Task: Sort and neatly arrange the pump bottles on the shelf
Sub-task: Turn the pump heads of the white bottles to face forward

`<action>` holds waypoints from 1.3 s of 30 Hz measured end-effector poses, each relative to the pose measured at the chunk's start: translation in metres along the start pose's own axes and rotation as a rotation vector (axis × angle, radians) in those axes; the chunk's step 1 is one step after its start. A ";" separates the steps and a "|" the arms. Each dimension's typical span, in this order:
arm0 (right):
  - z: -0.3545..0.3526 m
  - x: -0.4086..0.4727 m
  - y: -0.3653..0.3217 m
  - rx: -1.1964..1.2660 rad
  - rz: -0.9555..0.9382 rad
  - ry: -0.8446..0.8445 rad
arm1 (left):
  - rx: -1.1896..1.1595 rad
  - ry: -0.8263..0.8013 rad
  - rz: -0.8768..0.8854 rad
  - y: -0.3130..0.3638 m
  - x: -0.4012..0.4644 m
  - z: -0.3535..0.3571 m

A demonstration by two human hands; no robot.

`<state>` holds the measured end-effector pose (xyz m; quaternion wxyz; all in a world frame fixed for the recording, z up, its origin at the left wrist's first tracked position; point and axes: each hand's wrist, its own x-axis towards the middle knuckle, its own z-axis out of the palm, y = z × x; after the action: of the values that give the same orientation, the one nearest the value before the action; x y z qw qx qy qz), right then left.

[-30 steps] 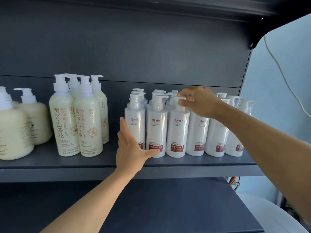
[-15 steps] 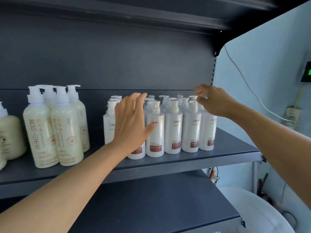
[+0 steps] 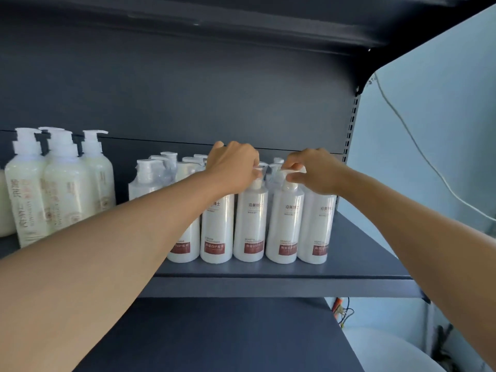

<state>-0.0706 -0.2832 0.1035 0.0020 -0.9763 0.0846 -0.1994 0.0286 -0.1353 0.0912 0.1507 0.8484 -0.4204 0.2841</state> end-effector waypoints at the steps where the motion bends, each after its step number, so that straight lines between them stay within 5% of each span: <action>1: 0.001 0.002 0.002 0.031 -0.012 0.003 | -0.020 0.001 -0.019 0.001 0.001 0.000; 15: 0.005 0.007 0.011 0.165 -0.030 0.050 | -0.276 -0.118 -0.134 0.009 -0.001 -0.007; 27: 0.003 0.001 0.005 0.189 0.023 0.027 | -0.265 -0.120 -0.145 0.008 -0.004 -0.005; 33: -0.024 -0.013 0.033 0.309 0.132 0.145 | -0.164 -0.080 -0.095 0.020 -0.002 -0.006; 39: -0.008 -0.022 0.059 0.298 0.154 -0.031 | -0.153 -0.102 0.028 0.048 0.004 0.006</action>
<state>-0.1032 -0.3378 0.1003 0.1631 -0.9587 0.1286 -0.1940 -0.0057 -0.1695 0.0891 0.1894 0.8418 -0.4598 0.2099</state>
